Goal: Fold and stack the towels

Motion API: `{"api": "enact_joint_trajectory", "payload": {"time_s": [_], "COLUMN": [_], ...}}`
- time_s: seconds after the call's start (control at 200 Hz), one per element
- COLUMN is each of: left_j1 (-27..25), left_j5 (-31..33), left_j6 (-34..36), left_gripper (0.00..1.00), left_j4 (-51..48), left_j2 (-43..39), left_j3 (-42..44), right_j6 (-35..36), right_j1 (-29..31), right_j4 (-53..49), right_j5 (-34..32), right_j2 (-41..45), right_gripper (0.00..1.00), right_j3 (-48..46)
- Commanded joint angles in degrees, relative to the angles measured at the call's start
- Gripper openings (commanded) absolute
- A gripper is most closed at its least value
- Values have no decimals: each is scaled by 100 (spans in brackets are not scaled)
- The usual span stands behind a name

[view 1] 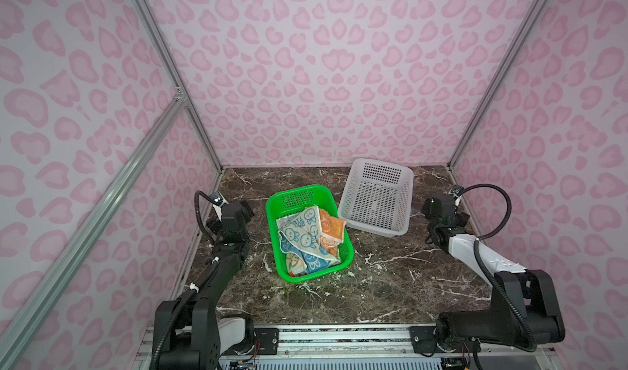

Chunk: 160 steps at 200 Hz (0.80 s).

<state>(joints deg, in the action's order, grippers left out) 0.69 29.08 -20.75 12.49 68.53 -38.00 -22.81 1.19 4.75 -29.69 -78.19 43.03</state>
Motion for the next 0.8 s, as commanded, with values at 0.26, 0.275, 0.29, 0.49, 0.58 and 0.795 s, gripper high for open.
{"api": "enact_joint_trajectory", "payload": {"time_s": [0.26, 0.275, 0.29, 0.49, 0.58, 0.795], "left_j1": [-113, -113, -120, -192, -197, -201], "left_j5": [-1806, -1883, -1958, -2707, -3025, -3728], "left_j6": [-1978, -2003, -2030, -2228, -2214, -2187], "left_gripper": [98, 98, 98, 98, 97, 98], "left_j4": [-3884, -3912, -3933, -3988, -4017, -3928], "left_j2": [-1202, -1245, -1284, -1757, -1774, -1562], "left_j3": [-788, -762, -734, -327, -182, 112], "right_j6": [-824, -796, -769, -714, -881, -1192], "right_j1": [-357, -295, -228, 680, 1173, 2151], "right_j4": [-1488, -1538, -1591, -1912, -1939, -1973], "right_j5": [2673, 2678, 2673, 2692, 2632, 2851], "right_j2": [811, 826, 831, 795, 627, -570], "right_gripper": [99, 99, 99, 99, 99, 100], "right_j3": [145, 169, 196, 406, 621, 1798]}}
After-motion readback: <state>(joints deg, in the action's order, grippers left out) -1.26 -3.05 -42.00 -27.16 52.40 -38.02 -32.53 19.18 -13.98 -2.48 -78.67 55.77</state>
